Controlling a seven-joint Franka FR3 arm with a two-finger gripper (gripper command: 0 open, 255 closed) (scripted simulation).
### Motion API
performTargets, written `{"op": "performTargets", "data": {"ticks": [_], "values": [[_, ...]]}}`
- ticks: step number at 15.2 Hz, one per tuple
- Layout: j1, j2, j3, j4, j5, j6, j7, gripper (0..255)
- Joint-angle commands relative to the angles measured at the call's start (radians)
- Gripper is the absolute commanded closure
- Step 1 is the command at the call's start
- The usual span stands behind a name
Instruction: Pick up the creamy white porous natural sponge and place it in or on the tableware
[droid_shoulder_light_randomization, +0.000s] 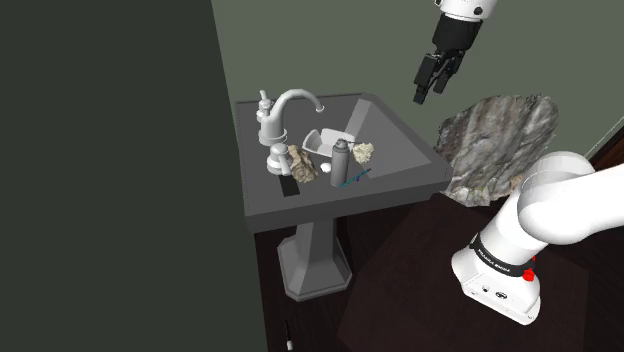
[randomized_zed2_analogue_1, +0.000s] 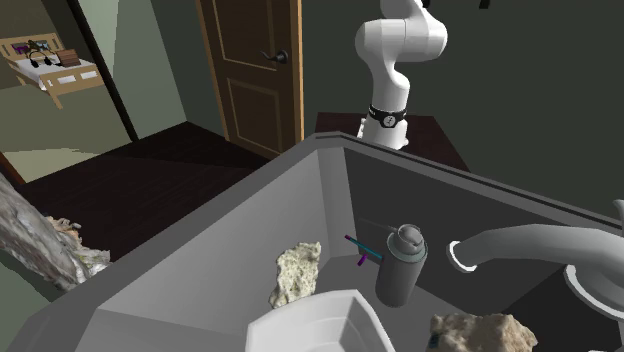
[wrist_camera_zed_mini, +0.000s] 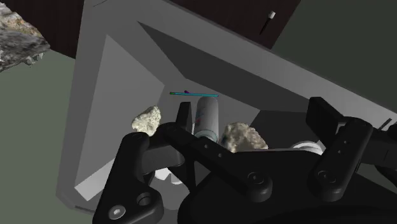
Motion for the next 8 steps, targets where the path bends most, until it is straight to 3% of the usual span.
{"op": "performTargets", "data": {"ticks": [1,8], "values": [[0.0,0.0,0.0,0.0,0.0,0.0,0.0,0],[-0.064,0.213,0.031,-0.025,-0.026,0.19,0.132,0]]}}
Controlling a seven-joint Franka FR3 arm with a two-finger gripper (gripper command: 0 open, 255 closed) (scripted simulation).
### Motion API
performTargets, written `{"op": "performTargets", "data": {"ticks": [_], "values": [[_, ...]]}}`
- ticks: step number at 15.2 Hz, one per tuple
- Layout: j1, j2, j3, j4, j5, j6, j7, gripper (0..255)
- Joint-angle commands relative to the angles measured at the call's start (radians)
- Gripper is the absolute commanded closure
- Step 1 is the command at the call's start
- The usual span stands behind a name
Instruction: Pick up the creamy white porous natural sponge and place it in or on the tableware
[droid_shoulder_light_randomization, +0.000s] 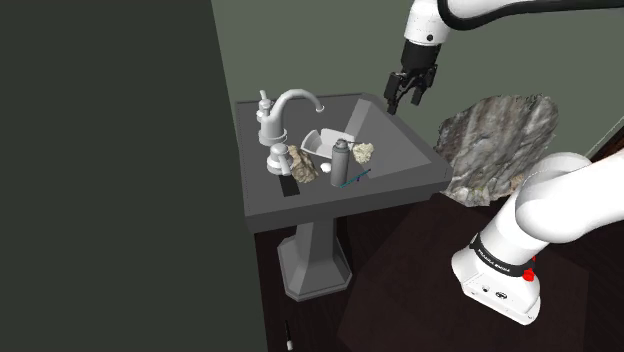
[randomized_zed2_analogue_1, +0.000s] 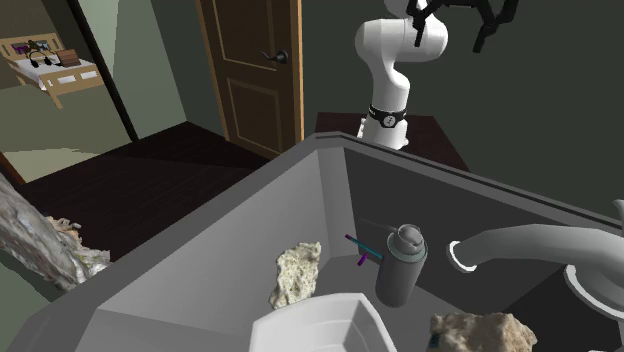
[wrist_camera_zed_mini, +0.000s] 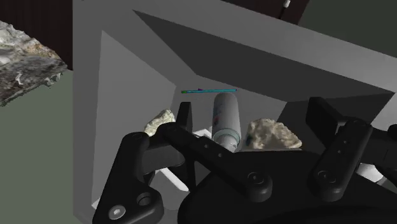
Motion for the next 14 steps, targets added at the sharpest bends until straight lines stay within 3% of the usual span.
{"op": "performTargets", "data": {"ticks": [1,14], "values": [[-0.019,0.058,0.008,-0.012,-0.01,0.057,0.041,0],[-0.129,0.526,0.011,0.104,-0.112,0.309,0.307,0]]}}
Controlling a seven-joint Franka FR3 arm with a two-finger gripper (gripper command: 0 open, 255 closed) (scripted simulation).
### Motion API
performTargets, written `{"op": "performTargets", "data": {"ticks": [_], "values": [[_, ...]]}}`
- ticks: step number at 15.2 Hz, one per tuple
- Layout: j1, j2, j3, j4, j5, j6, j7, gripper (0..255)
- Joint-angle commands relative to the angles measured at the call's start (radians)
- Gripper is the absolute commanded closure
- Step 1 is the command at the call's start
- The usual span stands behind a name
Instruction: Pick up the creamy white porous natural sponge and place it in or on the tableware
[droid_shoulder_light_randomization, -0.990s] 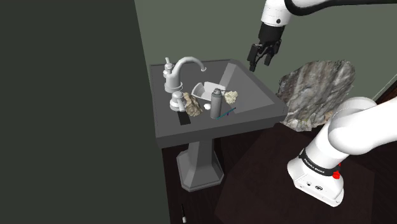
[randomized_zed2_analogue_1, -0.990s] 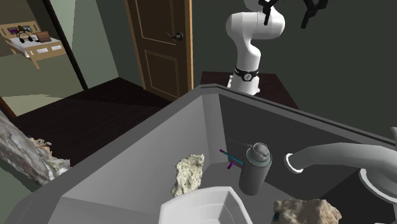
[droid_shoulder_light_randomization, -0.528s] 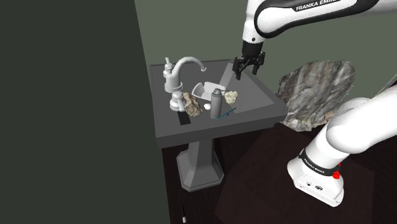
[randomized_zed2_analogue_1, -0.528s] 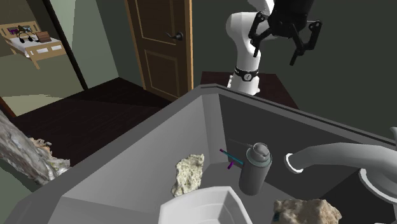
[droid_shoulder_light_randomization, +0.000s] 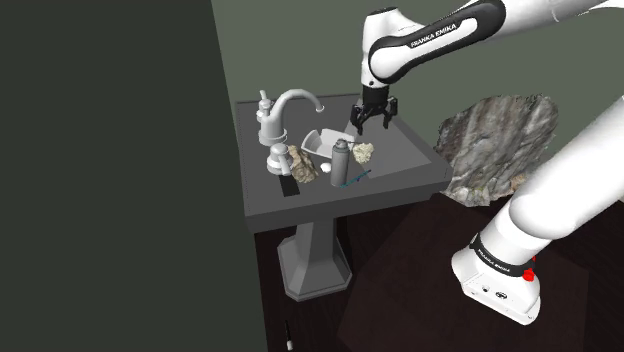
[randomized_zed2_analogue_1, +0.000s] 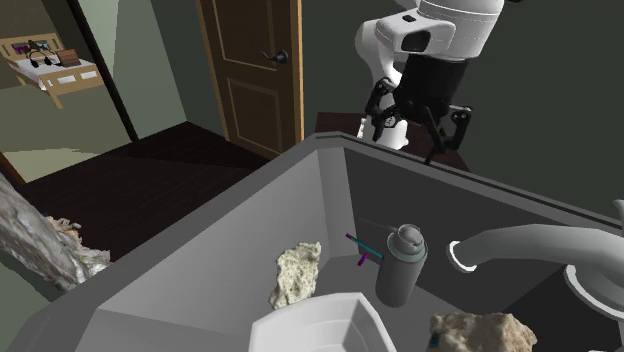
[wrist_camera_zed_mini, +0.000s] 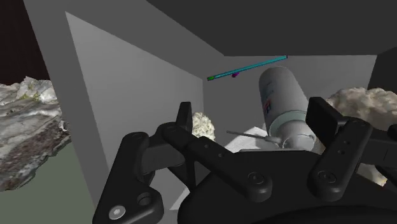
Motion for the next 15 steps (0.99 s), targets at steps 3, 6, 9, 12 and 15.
{"op": "performTargets", "data": {"ticks": [3,6,9,12,15], "values": [[-0.027,0.139,-0.018,0.057,-0.035,0.05,0.078,0],[-0.042,0.247,-0.036,0.114,-0.058,0.078,0.134,0],[-0.055,0.353,-0.059,0.176,-0.074,0.098,0.184,0],[-0.067,0.457,-0.083,0.245,-0.083,0.112,0.228,0],[-0.08,0.559,-0.109,0.319,-0.085,0.12,0.267,0]]}}
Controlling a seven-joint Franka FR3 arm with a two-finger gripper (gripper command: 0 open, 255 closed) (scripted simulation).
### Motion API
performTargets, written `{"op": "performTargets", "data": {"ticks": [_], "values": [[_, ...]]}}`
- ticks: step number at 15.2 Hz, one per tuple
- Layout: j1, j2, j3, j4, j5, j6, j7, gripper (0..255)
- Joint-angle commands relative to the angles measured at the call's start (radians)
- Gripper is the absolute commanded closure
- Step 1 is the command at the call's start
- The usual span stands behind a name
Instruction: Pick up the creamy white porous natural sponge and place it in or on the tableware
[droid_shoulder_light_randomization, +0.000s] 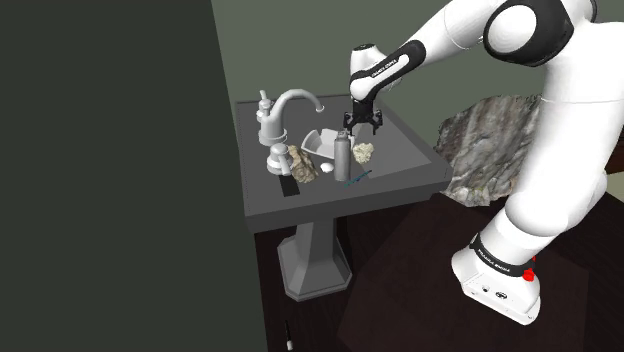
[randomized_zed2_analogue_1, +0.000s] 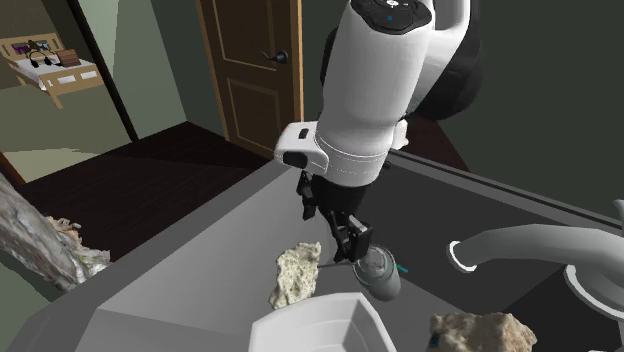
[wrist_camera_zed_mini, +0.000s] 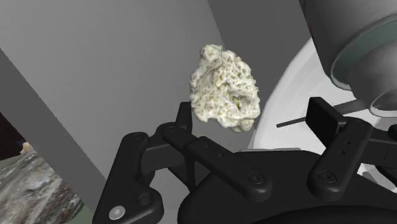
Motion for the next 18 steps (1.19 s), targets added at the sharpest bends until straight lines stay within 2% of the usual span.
{"op": "performTargets", "data": {"ticks": [1,10,17,18], "values": [[-0.005,0.094,-0.014,0.017,0.002,-0.077,0.021,0],[-0.003,0.165,-0.04,-0.002,0.002,0.012,0.027,0],[-0.003,0.165,-0.04,-0.002,0.002,0.012,0.027,0],[-0.003,0.165,-0.04,-0.004,0.002,0.012,0.026,255]]}}
